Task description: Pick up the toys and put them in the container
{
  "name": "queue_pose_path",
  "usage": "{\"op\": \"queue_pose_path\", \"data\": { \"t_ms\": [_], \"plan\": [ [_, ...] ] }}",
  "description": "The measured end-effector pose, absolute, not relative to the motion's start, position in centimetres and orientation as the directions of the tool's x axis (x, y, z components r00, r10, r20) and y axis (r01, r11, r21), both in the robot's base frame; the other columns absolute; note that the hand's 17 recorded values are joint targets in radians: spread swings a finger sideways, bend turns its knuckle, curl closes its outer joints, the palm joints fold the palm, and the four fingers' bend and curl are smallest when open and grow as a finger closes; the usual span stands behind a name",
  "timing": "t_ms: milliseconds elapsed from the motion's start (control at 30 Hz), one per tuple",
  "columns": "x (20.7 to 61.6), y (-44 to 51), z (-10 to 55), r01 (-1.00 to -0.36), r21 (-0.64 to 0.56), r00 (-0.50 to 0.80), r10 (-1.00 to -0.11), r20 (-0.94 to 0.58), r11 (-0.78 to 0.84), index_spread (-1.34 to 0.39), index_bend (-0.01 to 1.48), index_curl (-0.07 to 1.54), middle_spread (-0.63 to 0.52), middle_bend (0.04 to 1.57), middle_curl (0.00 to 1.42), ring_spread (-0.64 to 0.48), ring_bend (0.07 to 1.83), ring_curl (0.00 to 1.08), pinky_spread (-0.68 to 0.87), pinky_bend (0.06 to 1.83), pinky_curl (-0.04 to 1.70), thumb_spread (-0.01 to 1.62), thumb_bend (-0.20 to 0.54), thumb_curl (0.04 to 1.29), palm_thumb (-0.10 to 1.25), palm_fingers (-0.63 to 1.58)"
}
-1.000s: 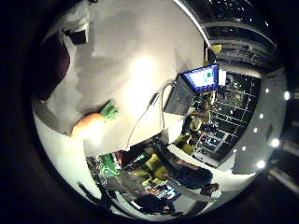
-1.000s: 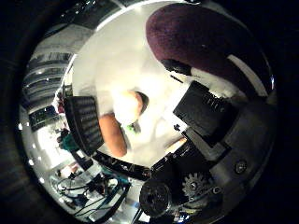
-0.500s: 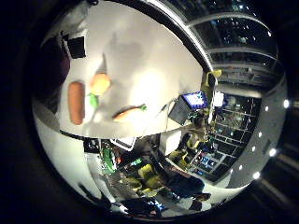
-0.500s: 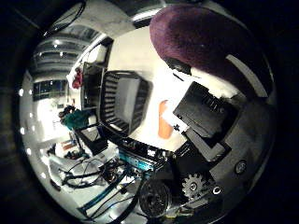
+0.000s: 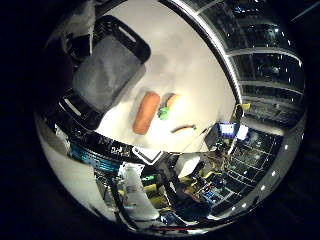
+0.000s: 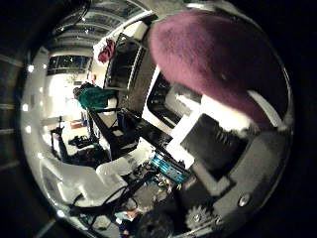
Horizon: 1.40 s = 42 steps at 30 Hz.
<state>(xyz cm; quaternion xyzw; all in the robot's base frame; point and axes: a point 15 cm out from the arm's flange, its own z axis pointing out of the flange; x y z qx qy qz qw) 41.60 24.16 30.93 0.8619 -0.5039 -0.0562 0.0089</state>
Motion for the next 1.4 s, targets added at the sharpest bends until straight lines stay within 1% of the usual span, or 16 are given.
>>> {"op": "queue_pose_path", "data": {
  "t_ms": [33, 67, 100, 167, 267, 400, 567, 800, 933, 1000, 1100, 1267, 1400],
  "plan": [
    [41.3, 24.1, 30.4, -0.854, 0.083, 0.506, -0.858, -0.093, -0.513, -0.46, 0.54, 0.53, -0.09, 0.67, 0.4, -0.03, 0.72, 0.37, 0.0, 0.9, 0.62, 1.04, -0.032, 0.46, 0.82, -0.22],
    [41.1, 24.1, 30.0, -0.843, 0.088, 0.523, -0.846, -0.098, -0.531, -0.48, 0.46, 0.46, -0.06, 0.55, 0.36, 0.04, 0.61, 0.31, 0.14, 0.81, 0.54, 1.05, -0.031, 0.44, 0.81, -0.18],
    [40.9, 24.1, 29.9, -0.835, 0.088, 0.534, -0.839, -0.104, -0.543, -0.49, 0.39, 0.43, -0.04, 0.46, 0.33, 0.09, 0.55, 0.27, 0.25, 0.74, 0.49, 1.05, -0.029, 0.42, 0.79, -0.15],
    [40.9, 23.9, 30.0, -0.833, 0.086, 0.538, -0.836, -0.107, -0.547, -0.49, 0.31, 0.39, -0.01, 0.35, 0.3, 0.14, 0.45, 0.24, 0.35, 0.65, 0.43, 1.05, -0.027, 0.4, 0.78, -0.11],
    [41.4, 22.7, 30.6, -0.835, 0.069, 0.538, -0.836, -0.111, -0.546, -0.5, 0.21, 0.35, 0.01, 0.25, 0.28, 0.17, 0.36, 0.22, 0.41, 0.57, 0.38, 1.04, -0.026, 0.38, 0.76, -0.06],
    [42.2, 20.7, 31.4, -0.846, 0.05, 0.523, -0.845, -0.112, -0.53, -0.5, 0.17, 0.33, 0.02, 0.19, 0.28, 0.18, 0.3, 0.21, 0.43, 0.52, 0.34, 1.03, -0.025, 0.36, 0.76, -0.02],
    [42.8, 18.1, 32.1, -0.862, 0.036, 0.5, -0.859, -0.11, -0.506, -0.5, 0.17, 0.32, 0.02, 0.18, 0.29, 0.19, 0.28, 0.22, 0.43, 0.5, 0.33, 1.02, -0.023, 0.35, 0.76, 0.0],
    [42.0, 7.7, 29.8, -0.904, 0.069, 0.415, -0.904, -0.107, -0.423, -0.48, 0.17, 0.3, 0.0, 0.22, 0.31, 0.16, 0.28, 0.23, 0.42, 0.42, 0.3, 1.03, -0.023, 0.34, 0.76, 0.09],
    [41.8, -0.9, 28.1, -0.928, 0.084, 0.36, -0.931, -0.051, -0.363, -0.47, 0.17, 0.29, -0.01, 0.22, 0.32, 0.14, 0.28, 0.24, 0.4, 0.37, 0.29, 1.02, -0.021, 0.34, 0.77, 0.12],
    [40.5, -5.9, 27.2, -0.935, 0.116, 0.336, -0.942, -0.007, -0.335, -0.47, 0.16, 0.29, -0.01, 0.21, 0.32, 0.14, 0.27, 0.24, 0.4, 0.36, 0.29, 1.02, -0.022, 0.34, 0.78, 0.12],
    [38.4, -10.9, 25.7, -0.933, 0.141, 0.341, -0.939, 0.047, -0.332, -0.46, 0.16, 0.29, -0.02, 0.21, 0.32, 0.13, 0.27, 0.24, 0.4, 0.35, 0.29, 1.02, -0.02, 0.35, 0.78, 0.13],
    [35.8, -16.5, 22.3, -0.918, 0.158, 0.389, -0.906, 0.168, -0.364, -0.46, 0.15, 0.27, -0.03, 0.22, 0.33, 0.11, 0.28, 0.25, 0.39, 0.33, 0.29, 1.01, -0.022, 0.35, 0.8, 0.15],
    [32.7, -20.5, 19.3, -0.91, 0.175, 0.41, -0.879, 0.242, -0.376, -0.46, 0.16, 0.27, -0.04, 0.22, 0.33, 0.09, 0.28, 0.25, 0.39, 0.33, 0.29, 0.99, -0.021, 0.36, 0.81, 0.16]
  ]
}}
